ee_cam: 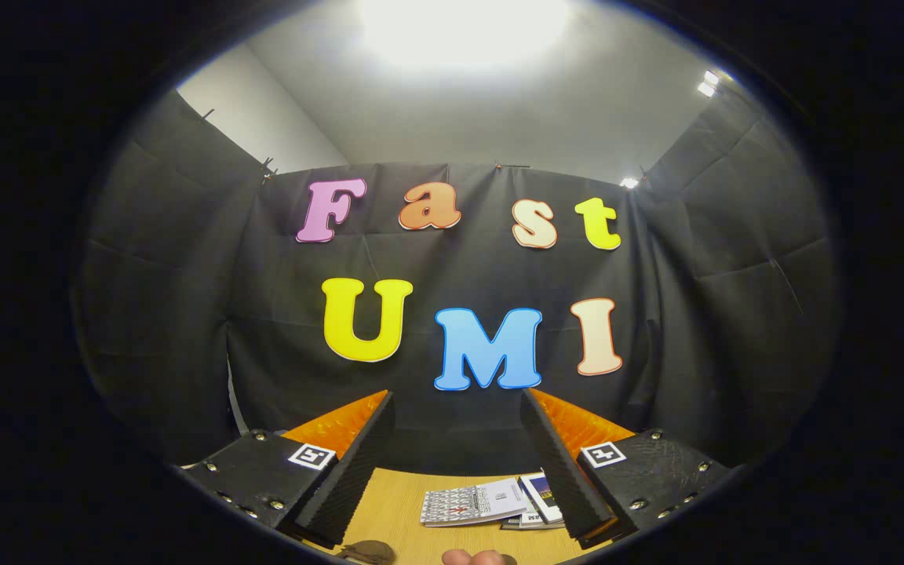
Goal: Open the storage box then place both shoes into the box .Put the left shoe in first, then the right shoe, with the right side of both shoes facing outward in a uniform manner.
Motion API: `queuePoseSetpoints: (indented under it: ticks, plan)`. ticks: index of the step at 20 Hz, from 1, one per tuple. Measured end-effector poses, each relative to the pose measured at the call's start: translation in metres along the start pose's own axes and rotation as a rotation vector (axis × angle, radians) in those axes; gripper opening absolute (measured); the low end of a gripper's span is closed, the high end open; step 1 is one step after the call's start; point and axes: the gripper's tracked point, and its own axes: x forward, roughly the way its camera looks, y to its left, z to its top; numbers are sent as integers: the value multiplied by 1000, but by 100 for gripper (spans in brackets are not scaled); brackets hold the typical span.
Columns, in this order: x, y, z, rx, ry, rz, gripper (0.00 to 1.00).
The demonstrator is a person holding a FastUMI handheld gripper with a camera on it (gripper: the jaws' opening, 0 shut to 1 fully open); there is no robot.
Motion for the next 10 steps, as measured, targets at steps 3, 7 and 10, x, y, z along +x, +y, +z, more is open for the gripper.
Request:
queuePoseSetpoints:
  ticks: [3,7,10]
  plan:
    - [3,6,-7,16,17,2,98]
    - [6,13,-11,61,5,12,98]
    - [8,15,-19,97,20,19,98]
